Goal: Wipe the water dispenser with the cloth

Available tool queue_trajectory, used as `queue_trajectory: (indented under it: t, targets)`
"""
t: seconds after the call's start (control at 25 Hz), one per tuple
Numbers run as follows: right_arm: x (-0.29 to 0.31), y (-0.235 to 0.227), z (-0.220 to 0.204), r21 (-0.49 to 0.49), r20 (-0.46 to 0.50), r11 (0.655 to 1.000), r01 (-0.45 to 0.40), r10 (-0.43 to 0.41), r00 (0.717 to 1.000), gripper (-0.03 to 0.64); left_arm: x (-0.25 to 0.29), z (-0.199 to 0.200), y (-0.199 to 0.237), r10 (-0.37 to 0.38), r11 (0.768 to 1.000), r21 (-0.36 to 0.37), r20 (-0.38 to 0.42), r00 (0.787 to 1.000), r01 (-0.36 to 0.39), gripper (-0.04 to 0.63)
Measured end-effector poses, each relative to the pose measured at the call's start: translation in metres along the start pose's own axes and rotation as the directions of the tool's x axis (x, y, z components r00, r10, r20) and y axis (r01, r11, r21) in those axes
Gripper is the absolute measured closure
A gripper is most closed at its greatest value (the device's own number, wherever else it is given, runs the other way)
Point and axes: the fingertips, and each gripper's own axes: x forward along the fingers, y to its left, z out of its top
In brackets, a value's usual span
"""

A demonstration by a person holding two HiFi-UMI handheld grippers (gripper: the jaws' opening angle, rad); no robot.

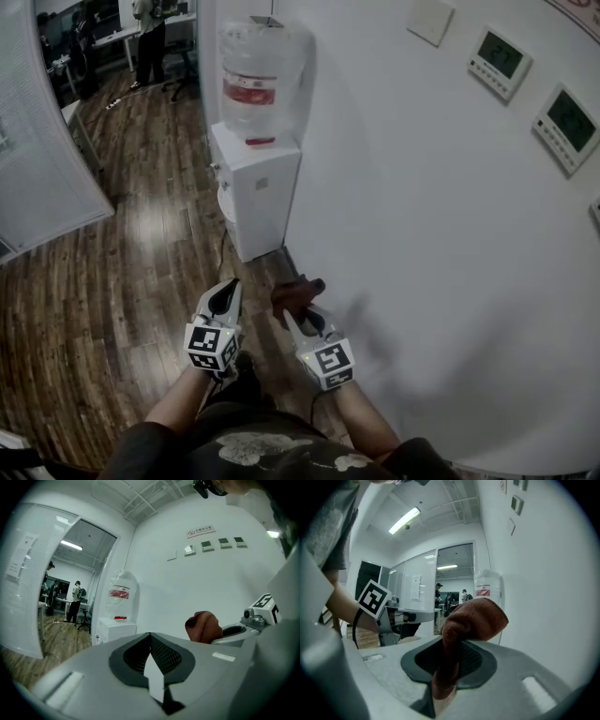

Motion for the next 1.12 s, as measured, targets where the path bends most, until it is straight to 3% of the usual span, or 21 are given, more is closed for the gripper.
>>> queue_trajectory:
  t: [0.36,0.72,0.96,1.12]
  targets:
    - [-0.024,0.028,0.007,0.048,0.081,0.999,0.019,-0.023,0.996,0.555,-0.043,0.010,-0.008,0.002,1.000,0.006,0.031,1.000,-0.002,0.575]
    - [-0.026,0.082,0.013,0.113,0.042,0.991,0.078,-0.083,0.996,0.555,-0.096,0.012,0.017,-0.036,0.999,-0.034,0.034,0.999,0.037,0.575]
    - [-0.017,0.140,0.021,0.086,0.041,0.992,0.088,-0.092,0.995,0.555,-0.137,0.006,0.047,-0.050,0.996,-0.067,0.022,0.999,0.051,0.575]
    - [-0.023,0.173,0.008,0.060,-0.015,0.995,0.081,-0.080,0.997,0.555,-0.158,-0.004,0.048,-0.070,0.994,-0.087,0.013,0.997,0.071,0.575]
